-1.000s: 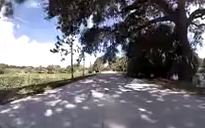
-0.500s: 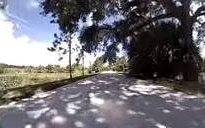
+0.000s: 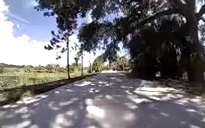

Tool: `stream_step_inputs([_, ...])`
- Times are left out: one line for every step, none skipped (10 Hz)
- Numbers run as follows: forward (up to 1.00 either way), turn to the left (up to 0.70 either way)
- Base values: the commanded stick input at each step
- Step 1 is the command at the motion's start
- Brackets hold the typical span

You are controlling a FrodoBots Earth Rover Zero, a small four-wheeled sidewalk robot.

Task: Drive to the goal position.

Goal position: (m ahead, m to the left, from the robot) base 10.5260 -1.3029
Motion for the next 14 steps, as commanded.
stream_step_inputs([0.84,-0.16])
stream_step_inputs([0.84,-0.32])
stream_step_inputs([0.84,-0.34])
stream_step_inputs([0.85,-0.34])
stream_step_inputs([0.85,-0.34])
stream_step_inputs([0.85,-0.34])
stream_step_inputs([0.85,-0.09])
stream_step_inputs([0.85,0.00])
stream_step_inputs([0.85,0.00])
stream_step_inputs([0.85,0.00])
stream_step_inputs([0.85,0.00])
stream_step_inputs([0.85,0.00])
stream_step_inputs([0.85,0.00])
stream_step_inputs([0.85,0.00])
